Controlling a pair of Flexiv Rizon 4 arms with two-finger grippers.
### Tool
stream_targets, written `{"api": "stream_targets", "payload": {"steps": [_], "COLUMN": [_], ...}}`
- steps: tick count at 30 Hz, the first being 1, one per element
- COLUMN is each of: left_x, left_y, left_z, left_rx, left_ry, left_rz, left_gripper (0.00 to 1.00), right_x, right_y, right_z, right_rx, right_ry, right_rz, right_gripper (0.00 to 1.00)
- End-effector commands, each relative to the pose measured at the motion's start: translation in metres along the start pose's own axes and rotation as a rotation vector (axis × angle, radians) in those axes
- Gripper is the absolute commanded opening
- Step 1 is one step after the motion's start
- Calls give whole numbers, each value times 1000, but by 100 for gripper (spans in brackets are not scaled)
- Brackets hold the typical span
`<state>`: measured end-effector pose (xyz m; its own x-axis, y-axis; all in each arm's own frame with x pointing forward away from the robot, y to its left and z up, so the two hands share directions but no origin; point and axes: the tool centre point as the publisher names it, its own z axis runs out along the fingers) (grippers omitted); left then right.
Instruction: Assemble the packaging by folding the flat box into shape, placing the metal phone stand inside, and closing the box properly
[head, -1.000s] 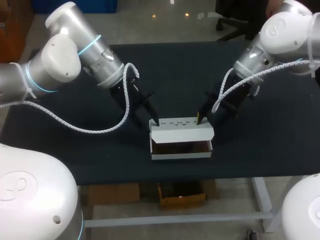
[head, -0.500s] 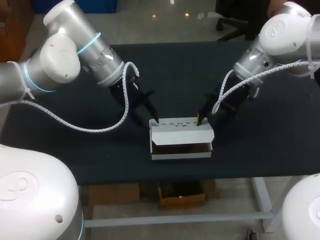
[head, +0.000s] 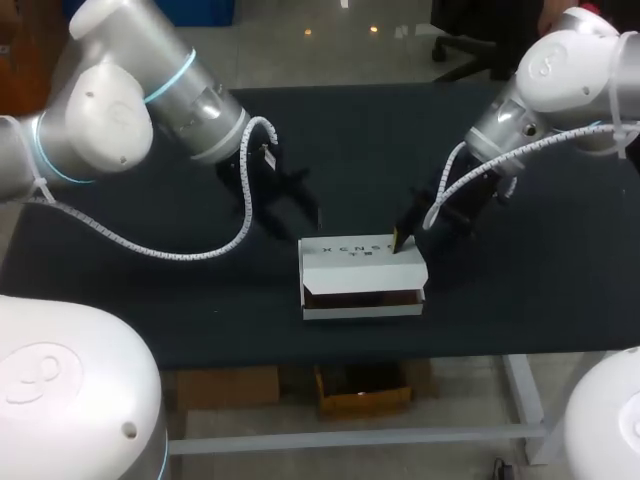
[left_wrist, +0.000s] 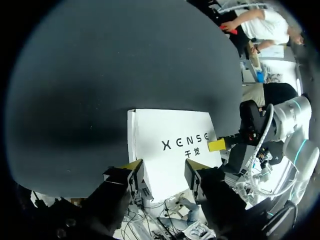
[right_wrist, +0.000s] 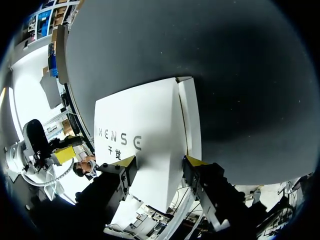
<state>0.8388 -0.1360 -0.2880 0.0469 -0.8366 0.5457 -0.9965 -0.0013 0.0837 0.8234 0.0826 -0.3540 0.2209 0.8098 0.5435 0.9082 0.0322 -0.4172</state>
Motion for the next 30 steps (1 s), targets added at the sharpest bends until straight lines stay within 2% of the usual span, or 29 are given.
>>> {"api": "stream_targets", "payload": {"steps": [1,3,7,14,17,19,21,30], "left_x": [9,14,21,33,37,38,40,40], "left_y": [10,11,11,14,15,20,26,26], "left_z": [-10,-11,-14,-22,-24,-21,-17,-17], "left_rx": [67,76,79,6,-58,-104,-115,-115], "left_ry": [-19,-7,8,58,28,-36,-65,-65], "left_rz": [69,138,285,597,724,806,834,834], "left_gripper": [87,100,100,100,100,100,100,100], "right_x": [0,0,1,1,2,2,2,0], "right_y": [2,2,3,3,3,3,3,0], "right_z": [0,0,0,0,0,-1,-1,-1], "right_rx": [5,5,5,4,3,2,1,-7], "right_ry": [1,2,2,2,2,2,2,3], "right_rz": [-1,-1,0,1,0,-1,-2,-10], "right_gripper": [58,58,58,58,58,58,58,56]}}
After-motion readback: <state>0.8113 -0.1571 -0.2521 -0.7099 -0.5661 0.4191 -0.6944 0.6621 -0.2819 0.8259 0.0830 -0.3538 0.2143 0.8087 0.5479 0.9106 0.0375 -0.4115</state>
